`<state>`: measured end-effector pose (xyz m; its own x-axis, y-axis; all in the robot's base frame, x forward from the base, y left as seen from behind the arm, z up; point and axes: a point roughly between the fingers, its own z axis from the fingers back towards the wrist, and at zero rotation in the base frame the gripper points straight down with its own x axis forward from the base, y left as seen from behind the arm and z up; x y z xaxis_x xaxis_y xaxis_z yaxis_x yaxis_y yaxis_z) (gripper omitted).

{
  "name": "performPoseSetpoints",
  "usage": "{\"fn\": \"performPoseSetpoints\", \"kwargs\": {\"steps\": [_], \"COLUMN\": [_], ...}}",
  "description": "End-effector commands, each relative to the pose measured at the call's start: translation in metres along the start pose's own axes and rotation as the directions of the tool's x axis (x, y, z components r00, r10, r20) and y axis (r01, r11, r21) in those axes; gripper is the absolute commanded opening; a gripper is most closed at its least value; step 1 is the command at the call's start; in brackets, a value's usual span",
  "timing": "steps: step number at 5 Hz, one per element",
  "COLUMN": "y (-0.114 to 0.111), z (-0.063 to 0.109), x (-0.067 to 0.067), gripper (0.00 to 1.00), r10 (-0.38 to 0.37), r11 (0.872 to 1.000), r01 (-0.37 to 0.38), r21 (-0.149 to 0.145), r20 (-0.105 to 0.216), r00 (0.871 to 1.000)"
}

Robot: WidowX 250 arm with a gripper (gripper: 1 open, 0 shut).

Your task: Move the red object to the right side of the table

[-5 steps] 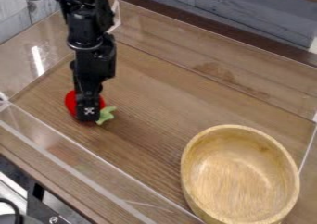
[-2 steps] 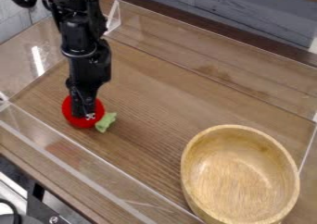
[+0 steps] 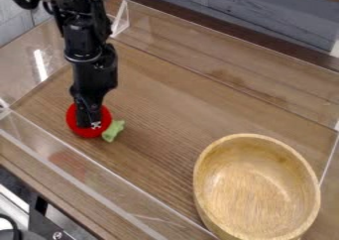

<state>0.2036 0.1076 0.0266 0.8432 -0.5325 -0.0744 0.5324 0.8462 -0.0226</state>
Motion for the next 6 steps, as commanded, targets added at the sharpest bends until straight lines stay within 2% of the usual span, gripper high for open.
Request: {"fn": "performPoseSetpoints", "kwargs": {"steps": [1,2,4,5,6], "y": [0.003,0.006,0.007,0.020,0.016], "z": [-0.006,-0.007,-0.014,0.004,0.037], "x": [-0.005,-0.005,0.003,-0.002,0.001], "gripper": [0.00,0.00,0.00,0.00,0.00], "r10": [0.042,0.076,0.183,0.255,0.290], "r11": [0.999,0.996,0.980,0.964,0.955], "r01": [-0.042,-0.076,-0.181,-0.251,-0.284], "r21": [-0.026,-0.042,-0.080,-0.083,-0.083], "r20": [0.000,0.006,0.010,0.037,0.068], "r00": [0.999,0.997,0.983,0.966,0.955]}}
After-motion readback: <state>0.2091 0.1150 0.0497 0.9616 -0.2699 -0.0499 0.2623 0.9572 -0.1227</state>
